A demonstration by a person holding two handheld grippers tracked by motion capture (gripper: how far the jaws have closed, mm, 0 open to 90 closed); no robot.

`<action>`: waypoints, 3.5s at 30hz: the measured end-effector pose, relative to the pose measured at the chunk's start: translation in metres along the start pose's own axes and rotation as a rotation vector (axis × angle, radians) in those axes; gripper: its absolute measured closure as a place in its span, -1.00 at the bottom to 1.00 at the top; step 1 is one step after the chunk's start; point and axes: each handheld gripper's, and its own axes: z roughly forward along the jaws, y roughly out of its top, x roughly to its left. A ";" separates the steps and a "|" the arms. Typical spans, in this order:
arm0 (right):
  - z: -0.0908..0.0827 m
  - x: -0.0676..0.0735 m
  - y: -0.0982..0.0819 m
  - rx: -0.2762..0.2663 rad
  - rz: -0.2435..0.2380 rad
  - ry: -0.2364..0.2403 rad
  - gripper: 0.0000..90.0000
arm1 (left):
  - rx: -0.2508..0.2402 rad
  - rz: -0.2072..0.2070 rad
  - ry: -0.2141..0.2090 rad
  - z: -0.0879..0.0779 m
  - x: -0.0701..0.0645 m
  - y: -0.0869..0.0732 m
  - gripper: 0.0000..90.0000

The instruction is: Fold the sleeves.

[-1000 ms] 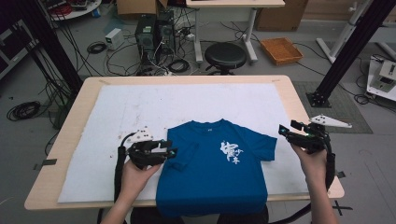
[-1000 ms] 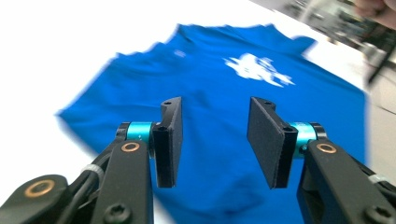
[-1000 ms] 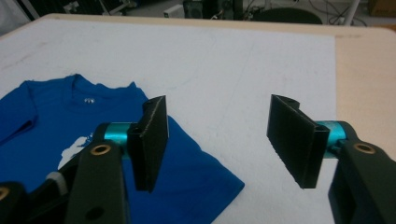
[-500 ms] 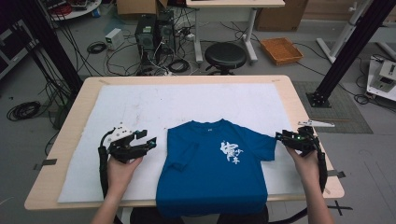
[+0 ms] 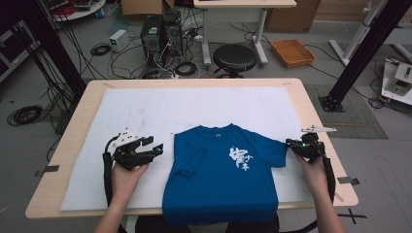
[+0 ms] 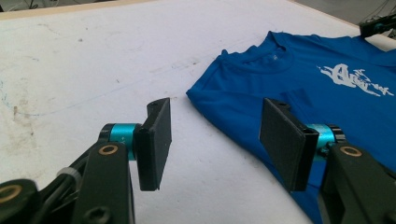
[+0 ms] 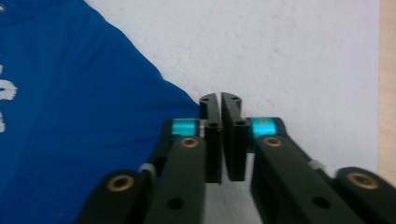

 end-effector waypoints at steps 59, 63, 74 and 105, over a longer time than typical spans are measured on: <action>-0.022 0.128 -0.016 0.032 -0.252 0.183 0.99 | 0.027 0.039 -0.088 0.021 -0.021 0.007 -0.02; -0.020 0.140 -0.012 0.018 -0.267 0.232 0.97 | 0.029 0.034 -0.086 0.021 -0.020 0.007 -0.02; -0.009 0.144 0.027 -0.010 -0.271 0.236 0.66 | 0.032 0.033 -0.088 0.022 -0.020 0.007 -0.02; -0.015 0.109 0.047 -0.178 -0.192 0.175 0.02 | -0.006 0.029 -0.081 0.015 -0.017 0.028 -0.02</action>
